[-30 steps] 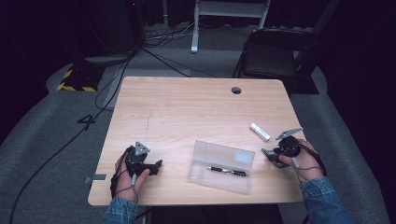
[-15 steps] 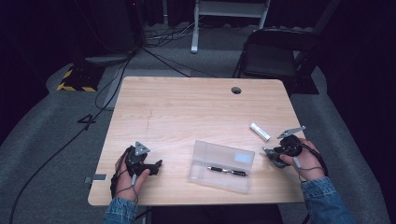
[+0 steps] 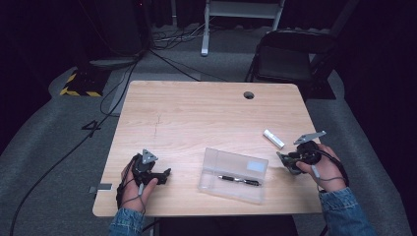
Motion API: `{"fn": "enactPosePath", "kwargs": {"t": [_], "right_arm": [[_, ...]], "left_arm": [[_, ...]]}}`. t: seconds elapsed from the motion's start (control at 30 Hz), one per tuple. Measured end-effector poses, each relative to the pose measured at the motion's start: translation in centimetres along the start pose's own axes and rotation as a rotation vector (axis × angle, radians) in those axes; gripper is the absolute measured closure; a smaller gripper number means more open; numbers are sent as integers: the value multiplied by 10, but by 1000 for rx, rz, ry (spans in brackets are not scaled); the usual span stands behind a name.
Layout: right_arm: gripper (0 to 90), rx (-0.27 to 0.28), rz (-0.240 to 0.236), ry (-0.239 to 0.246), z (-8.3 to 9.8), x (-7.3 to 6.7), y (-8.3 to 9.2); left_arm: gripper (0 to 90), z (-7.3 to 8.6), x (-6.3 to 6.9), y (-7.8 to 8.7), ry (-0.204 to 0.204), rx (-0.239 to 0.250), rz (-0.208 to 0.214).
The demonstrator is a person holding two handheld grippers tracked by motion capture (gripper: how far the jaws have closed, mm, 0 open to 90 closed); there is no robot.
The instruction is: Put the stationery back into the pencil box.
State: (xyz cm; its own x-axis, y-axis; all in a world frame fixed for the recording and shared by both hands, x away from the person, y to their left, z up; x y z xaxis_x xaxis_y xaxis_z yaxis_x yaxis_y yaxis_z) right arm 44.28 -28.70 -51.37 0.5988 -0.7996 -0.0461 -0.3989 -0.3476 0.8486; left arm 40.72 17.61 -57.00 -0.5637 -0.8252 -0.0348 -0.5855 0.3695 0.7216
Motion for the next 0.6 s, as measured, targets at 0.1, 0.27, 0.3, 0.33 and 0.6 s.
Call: {"fn": "enactPosePath", "kwargs": {"t": [0.1,0.27,0.3,0.33,0.6], "right_arm": [[533,16,-6,15,-5,-6,6],[533,36,-21,28,-11,-15,13],[533,42,-24,33,-12,-17,15],[533,43,-25,36,-13,-18,16],[533,79,-53,70,-21,-35,27]], "left_arm": [[141,0,0,0,3,1,-1],[141,0,1,0,0,1,0],[142,0,1,0,-2,0,-1],[141,0,1,0,-2,0,-1],[142,0,0,0,-3,1,-1]]}}
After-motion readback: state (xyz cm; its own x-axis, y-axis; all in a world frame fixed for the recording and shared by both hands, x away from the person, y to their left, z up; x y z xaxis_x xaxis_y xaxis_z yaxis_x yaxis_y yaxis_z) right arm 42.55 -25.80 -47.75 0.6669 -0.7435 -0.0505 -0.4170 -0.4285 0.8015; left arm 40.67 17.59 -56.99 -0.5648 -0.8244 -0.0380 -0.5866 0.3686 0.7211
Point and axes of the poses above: each handheld gripper's, and its own axes: y roughly backward along the jaws, z roughly out of its underside, x roughly to its right, the point moved 9 cm from there along -y, roughly forward along the jaws, and after that the axes turned 5 degrees about -y, right-handed, at the moved point
